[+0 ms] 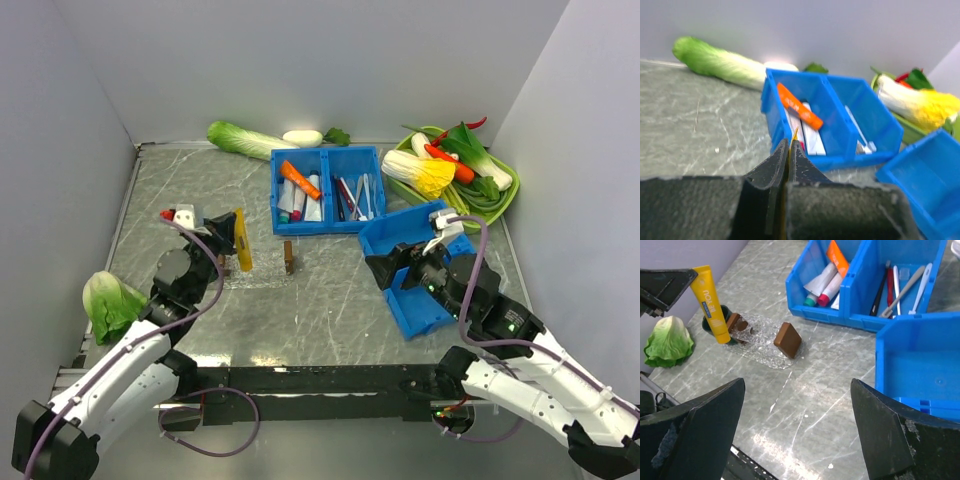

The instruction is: Prepare toiletry sets of a toothbrush and toothpaste on the tray

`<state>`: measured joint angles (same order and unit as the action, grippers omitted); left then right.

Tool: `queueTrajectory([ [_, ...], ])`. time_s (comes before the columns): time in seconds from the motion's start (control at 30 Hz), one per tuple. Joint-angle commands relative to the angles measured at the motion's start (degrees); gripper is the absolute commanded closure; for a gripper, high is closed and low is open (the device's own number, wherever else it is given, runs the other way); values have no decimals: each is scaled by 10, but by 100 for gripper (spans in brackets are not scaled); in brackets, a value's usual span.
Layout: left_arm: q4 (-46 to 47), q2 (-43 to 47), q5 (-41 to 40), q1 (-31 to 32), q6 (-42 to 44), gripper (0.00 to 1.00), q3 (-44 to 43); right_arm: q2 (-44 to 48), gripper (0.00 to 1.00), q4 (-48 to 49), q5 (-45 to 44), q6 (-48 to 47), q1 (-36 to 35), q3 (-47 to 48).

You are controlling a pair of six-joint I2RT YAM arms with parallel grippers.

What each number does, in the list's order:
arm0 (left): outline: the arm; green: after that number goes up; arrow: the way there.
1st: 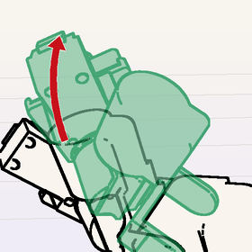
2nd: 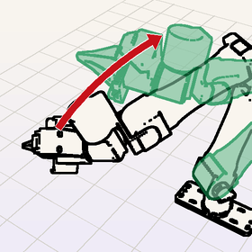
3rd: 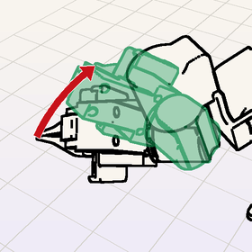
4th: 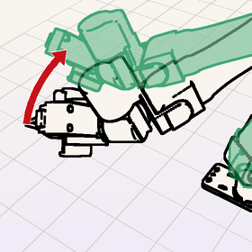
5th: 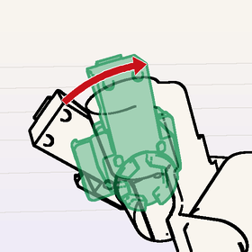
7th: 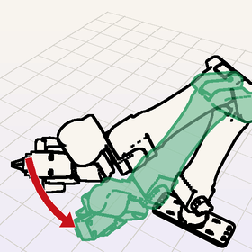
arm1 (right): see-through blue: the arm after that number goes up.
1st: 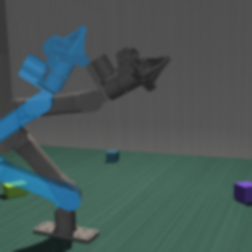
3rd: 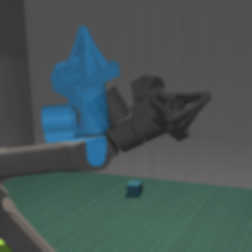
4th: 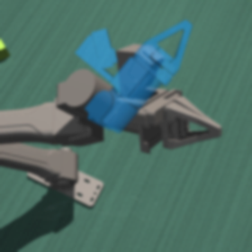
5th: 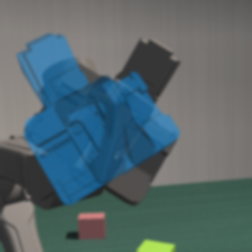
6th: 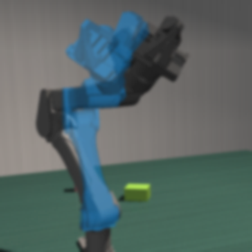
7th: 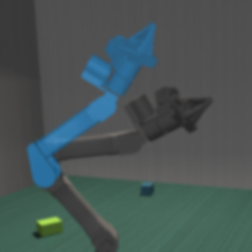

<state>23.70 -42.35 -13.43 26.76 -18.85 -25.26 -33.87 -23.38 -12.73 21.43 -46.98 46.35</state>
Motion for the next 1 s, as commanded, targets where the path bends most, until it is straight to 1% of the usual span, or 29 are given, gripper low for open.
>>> queueTrajectory([
  [0.0, 109, 21, -33, -1, 3, 99, 0, -31, 9, 58, 18, -19, 1, 11],
  [0.07, 87, 25, -30, -1, -15, 99, -13, -66, 10, 89, 50, -24, 1, 9],
  [0.1, 59, 25, -28, -1, -41, 99, -17, -81, 11, 130, 74, -23, 1, 9],
  [0.13, 48, 28, -26, -1, -52, 99, -20, -119, 11, 156, 100, -22, 1, 10],
  [0.17, 34, 28, -22, -2, -64, 99, -28, -141, 12, 180, 153, -24, -2, 18],
  [0.2, 13, 29, -14, -1, -85, 99, -30, -191, 12, 222, 173, -24, -4, 27],
  [0.23, 4, 36, -10, -1, -95, 99, -30, -219, 12, 231, 189, -25, -7, 38],
  [0.27, -3, 39, -7, -1, -106, 99, -30, -248, 12, 251, 205, -30, -19, 69],
  [0.3, -17, 44, -2, 0, -125, 99, -28, -308, 12, 255, 218, -37, -28, 90],
  [0.33, -23, 55, 2, 0, -132, 99, -27, -337, 12, 252, 224, -53, -39, 115],
  [0.37, -29, 61, 4, 0, -144, 99, -25, -366, 13, 250, 231, -62, -58, 160],
  [0.4, -37, 67, 6, 0, -149, 99, -25, -418, 13, 248, 231, -73, -69, 181],
  [0.47, -60, 83, 9, 0, -157, 99, -26, -464, 13, 255, 232, -92, -89, 225],
  [0.5, -66, 88, 9, 0, -160, 99, -27, -503, 13, 256, 237, -96, -93, 239],
  [0.6, -88, 104, 13, 0, -163, 99, -28, -562, 13, 250, 241, -97, -102, 278],
  [0.73, -106, 119, 13, 0, -166, 99, -27, -609, 14, 238, 254, -102, -119, 313],
  [0.83, -111, 122, 20, 0, -171, 99, -29, -634, 16, 240, 253, -107, -130, 323],
  [0.93, -112, 128, 24, 0, -184, 99, -29, -661, 19, 219, 240, -104, -132, 347],
  [0.97, -114, 130, 26, 0, -188, 99, -29, -664, 22, 218, 237, -104, -132, 347],
])
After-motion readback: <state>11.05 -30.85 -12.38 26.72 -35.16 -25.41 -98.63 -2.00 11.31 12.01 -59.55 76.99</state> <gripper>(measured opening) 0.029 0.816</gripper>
